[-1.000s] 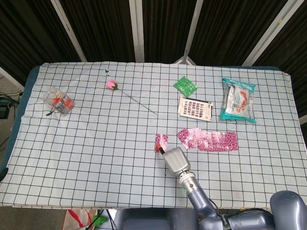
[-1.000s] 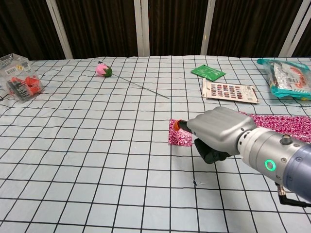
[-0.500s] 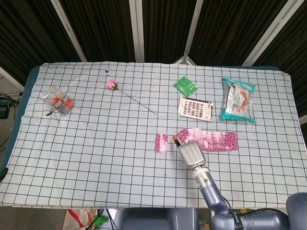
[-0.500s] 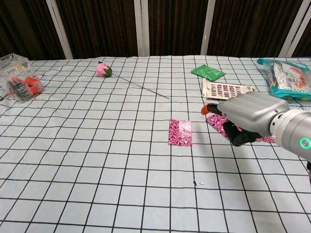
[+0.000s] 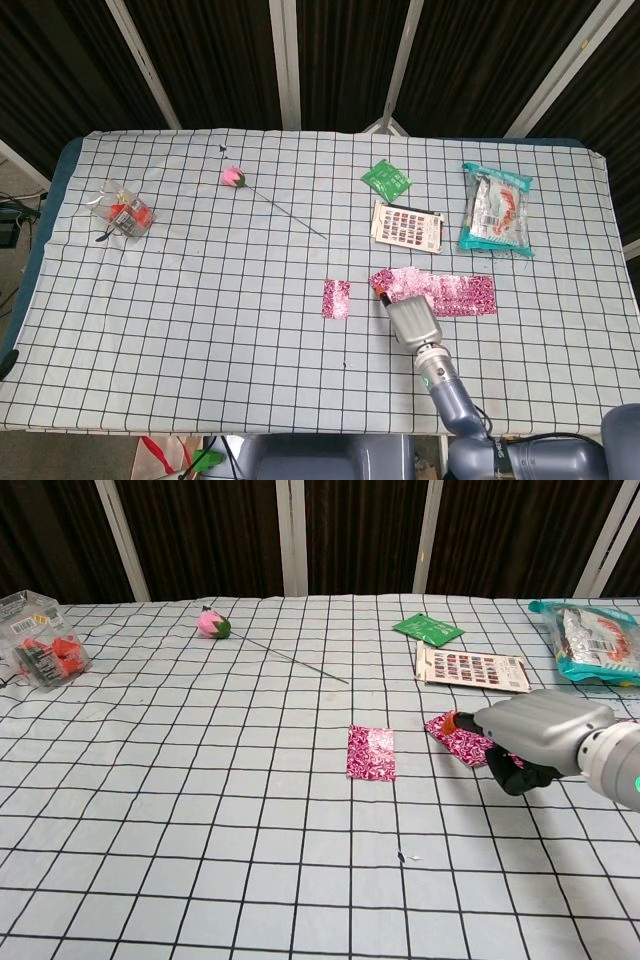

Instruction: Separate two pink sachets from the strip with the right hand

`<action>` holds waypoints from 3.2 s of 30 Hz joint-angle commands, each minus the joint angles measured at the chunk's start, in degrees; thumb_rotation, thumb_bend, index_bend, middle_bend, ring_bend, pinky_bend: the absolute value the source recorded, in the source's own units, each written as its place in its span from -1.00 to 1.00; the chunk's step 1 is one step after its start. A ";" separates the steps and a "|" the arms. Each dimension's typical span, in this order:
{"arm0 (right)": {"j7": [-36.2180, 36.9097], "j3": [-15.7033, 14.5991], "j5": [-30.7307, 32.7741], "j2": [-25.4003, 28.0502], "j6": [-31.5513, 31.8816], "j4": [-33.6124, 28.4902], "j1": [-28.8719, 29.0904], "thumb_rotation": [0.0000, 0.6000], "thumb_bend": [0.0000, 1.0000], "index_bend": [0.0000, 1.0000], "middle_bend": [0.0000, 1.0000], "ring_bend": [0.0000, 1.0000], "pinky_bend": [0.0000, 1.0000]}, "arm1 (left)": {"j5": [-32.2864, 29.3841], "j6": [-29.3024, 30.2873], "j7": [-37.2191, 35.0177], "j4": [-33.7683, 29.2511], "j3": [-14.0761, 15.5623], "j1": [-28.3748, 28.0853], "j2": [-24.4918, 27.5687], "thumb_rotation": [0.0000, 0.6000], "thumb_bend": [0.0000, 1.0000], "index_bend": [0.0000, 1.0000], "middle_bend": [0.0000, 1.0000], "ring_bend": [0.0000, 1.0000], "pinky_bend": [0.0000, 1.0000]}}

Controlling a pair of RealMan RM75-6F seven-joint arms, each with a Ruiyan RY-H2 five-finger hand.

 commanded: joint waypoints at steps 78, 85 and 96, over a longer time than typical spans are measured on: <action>14.99 -16.86 -31.98 18.17 13.04 -13.90 -18.84 1.00 0.68 -0.80 -0.15 0.05 -0.04 | 0.62 0.51 1.05 -0.55 0.34 0.45 -0.02 1.00 -0.24 -0.63 -0.91 -1.00 -0.76; 29.91 -10.17 -34.71 20.62 22.06 -12.15 -21.91 1.00 0.25 -1.00 -0.81 -0.64 -0.56 | 0.19 0.42 0.48 -0.45 0.21 0.48 0.18 1.00 -0.24 -0.63 -0.91 -1.00 -0.76; 44.93 -11.51 -36.48 28.76 31.40 -3.14 -31.06 1.00 -0.05 -1.00 -0.90 -0.80 -0.75 | 0.83 0.27 1.28 -0.80 0.60 0.49 0.09 1.00 -0.24 -0.63 -0.91 -1.00 -0.76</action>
